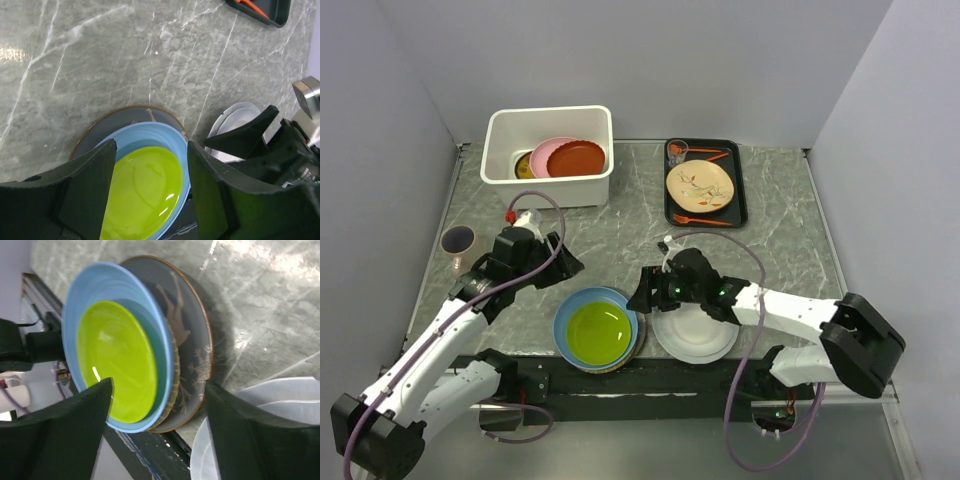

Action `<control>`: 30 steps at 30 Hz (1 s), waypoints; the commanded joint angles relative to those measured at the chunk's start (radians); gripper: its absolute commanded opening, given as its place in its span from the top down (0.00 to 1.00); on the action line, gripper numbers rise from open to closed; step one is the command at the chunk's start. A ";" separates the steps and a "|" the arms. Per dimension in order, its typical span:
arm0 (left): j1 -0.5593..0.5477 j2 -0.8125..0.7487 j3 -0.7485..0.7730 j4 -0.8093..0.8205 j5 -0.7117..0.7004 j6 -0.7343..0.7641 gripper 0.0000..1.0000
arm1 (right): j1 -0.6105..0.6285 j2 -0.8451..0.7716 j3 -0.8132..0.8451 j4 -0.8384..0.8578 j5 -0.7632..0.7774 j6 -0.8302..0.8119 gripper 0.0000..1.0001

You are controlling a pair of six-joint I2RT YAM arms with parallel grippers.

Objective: Place the plates into the plastic bin on the countertop
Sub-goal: Pick up the plate at the center of the board.

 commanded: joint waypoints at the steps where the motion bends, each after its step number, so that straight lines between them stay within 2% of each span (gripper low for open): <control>1: -0.009 -0.039 0.008 -0.049 -0.033 -0.010 0.36 | 0.013 0.052 0.058 0.021 0.027 -0.003 0.28; 3: -0.011 -0.047 0.001 -0.057 -0.030 -0.010 0.36 | 0.015 0.080 0.064 0.038 0.018 -0.001 0.36; 12: -0.014 -0.049 -0.010 -0.072 -0.005 0.008 0.36 | 0.027 0.174 0.113 0.047 -0.004 -0.004 0.54; 14: -0.016 -0.049 -0.013 -0.066 0.013 0.008 0.36 | 0.027 0.192 0.121 0.048 -0.013 -0.008 0.64; 22: -0.032 -0.020 -0.027 -0.046 0.047 0.014 0.36 | 0.027 0.238 0.147 0.028 0.036 -0.012 0.92; 26: -0.048 0.004 -0.032 -0.036 0.061 0.022 0.37 | 0.026 0.218 0.142 -0.005 0.100 -0.001 0.99; 30: -0.062 0.027 -0.035 -0.029 0.068 0.023 0.37 | 0.026 0.206 0.148 -0.038 0.152 0.008 1.00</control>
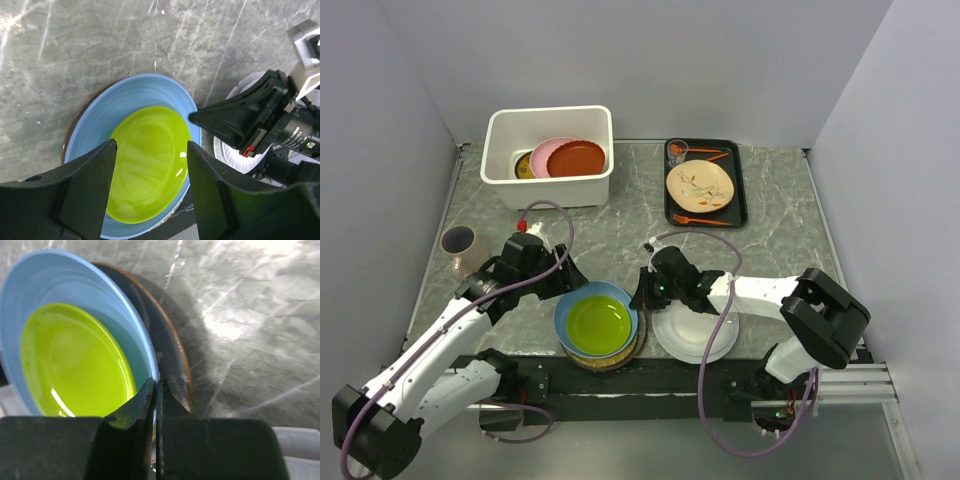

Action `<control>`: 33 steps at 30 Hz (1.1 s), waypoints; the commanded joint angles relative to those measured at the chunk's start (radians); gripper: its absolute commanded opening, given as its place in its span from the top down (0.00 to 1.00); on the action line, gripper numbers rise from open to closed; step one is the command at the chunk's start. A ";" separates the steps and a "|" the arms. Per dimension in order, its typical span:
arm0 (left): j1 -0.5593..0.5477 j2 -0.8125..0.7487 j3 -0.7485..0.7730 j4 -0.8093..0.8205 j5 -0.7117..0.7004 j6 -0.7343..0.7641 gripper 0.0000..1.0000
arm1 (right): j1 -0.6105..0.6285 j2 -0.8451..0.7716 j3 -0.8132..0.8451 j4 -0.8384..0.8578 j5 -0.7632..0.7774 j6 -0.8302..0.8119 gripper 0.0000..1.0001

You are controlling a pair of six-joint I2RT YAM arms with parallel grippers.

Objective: Place the plates into the plastic bin on the countertop
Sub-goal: Pick up the plate at the center of the board.

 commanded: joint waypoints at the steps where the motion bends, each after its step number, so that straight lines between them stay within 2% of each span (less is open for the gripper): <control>1: -0.019 0.017 -0.006 0.040 0.028 0.019 0.37 | 0.002 -0.031 0.042 -0.028 0.096 0.010 1.00; 10: -0.056 0.073 -0.005 0.037 0.034 0.023 0.38 | 0.001 -0.106 0.017 -0.061 0.189 0.032 1.00; 25: -0.165 0.208 -0.025 0.049 -0.095 -0.022 0.39 | -0.009 -0.178 -0.003 -0.111 0.255 0.027 1.00; 33: -0.178 0.260 -0.063 0.127 -0.055 -0.030 0.40 | -0.016 -0.190 -0.009 -0.117 0.257 0.022 1.00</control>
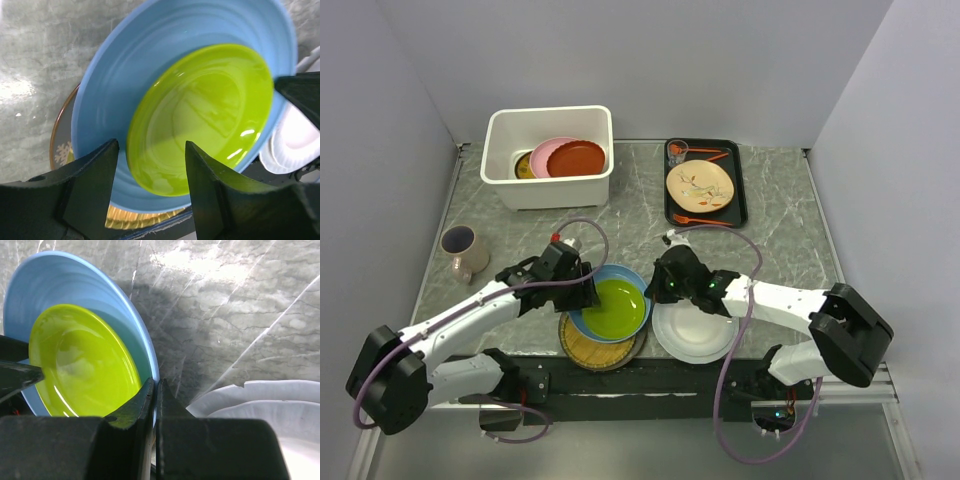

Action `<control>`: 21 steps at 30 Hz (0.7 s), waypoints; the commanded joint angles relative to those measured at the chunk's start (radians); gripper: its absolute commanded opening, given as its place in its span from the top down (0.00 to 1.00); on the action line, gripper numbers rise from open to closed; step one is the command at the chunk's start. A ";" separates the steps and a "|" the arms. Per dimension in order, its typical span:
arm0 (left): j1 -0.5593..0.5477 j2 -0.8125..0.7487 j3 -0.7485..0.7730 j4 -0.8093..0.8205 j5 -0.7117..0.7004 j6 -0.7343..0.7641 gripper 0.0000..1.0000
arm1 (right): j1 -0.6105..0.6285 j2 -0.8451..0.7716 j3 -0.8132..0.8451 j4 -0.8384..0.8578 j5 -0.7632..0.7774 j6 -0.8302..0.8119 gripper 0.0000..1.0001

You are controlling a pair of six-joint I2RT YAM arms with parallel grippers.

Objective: Place the plates into the plastic bin on the countertop
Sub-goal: Pick up the plate at the center of the board.

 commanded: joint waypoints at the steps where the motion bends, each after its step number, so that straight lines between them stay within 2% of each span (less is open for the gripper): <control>1: -0.011 0.023 -0.046 0.092 0.020 -0.020 0.40 | -0.010 -0.045 -0.002 0.022 0.023 -0.003 1.00; 7: -0.013 0.001 -0.092 0.199 0.079 -0.037 0.51 | -0.015 -0.047 -0.008 0.027 0.014 -0.005 1.00; 10: -0.013 -0.032 -0.093 0.207 0.070 -0.032 0.63 | -0.016 -0.044 -0.004 0.024 0.012 -0.009 1.00; 11: -0.013 -0.040 -0.093 0.206 0.066 -0.031 0.74 | -0.016 -0.044 -0.004 0.024 0.012 -0.008 1.00; 13: -0.013 -0.055 -0.089 0.199 0.051 -0.035 0.86 | -0.016 -0.045 -0.004 0.024 0.012 -0.009 1.00; 14: -0.013 -0.069 -0.088 0.192 0.045 -0.037 0.98 | -0.016 -0.044 -0.002 0.025 0.011 -0.009 1.00; 21: -0.013 -0.120 -0.076 0.160 0.014 -0.048 0.99 | -0.018 -0.042 -0.007 0.024 0.009 -0.006 1.00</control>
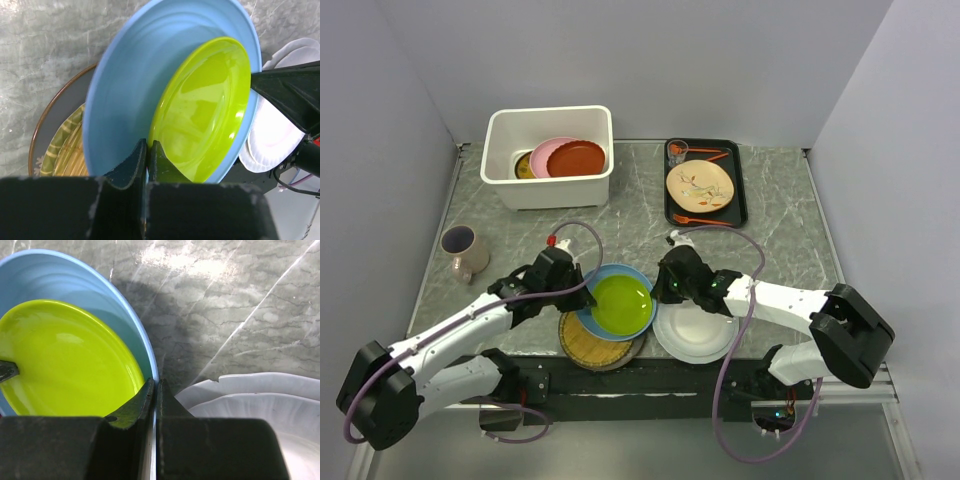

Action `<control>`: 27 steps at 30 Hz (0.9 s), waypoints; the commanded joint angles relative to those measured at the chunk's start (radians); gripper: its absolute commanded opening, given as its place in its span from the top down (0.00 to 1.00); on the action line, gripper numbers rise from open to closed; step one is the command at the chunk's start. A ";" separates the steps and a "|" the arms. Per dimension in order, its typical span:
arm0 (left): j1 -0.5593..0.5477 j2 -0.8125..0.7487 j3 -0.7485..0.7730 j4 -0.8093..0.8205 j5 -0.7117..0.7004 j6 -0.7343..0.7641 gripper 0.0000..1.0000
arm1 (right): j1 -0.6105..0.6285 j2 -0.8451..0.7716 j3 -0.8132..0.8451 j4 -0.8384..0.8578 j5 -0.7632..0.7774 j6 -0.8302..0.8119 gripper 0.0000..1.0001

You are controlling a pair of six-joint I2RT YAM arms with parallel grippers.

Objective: Place the plates into the plastic bin on the countertop
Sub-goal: Pick up the plate at the center of the board.

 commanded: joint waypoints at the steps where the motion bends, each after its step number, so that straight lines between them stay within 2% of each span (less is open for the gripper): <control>1: -0.006 -0.036 0.021 0.011 -0.016 -0.010 0.99 | 0.002 -0.034 0.008 0.059 -0.005 0.011 1.00; 10: -0.006 -0.074 0.060 -0.041 -0.050 -0.013 0.99 | 0.002 -0.024 0.014 0.051 -0.017 0.011 0.95; 17: -0.006 -0.100 0.110 -0.087 -0.077 -0.012 0.99 | 0.002 -0.024 0.009 0.060 -0.029 0.011 0.77; 27: -0.004 -0.100 0.202 -0.106 -0.134 0.002 0.99 | 0.002 -0.027 0.005 0.063 -0.029 0.008 0.56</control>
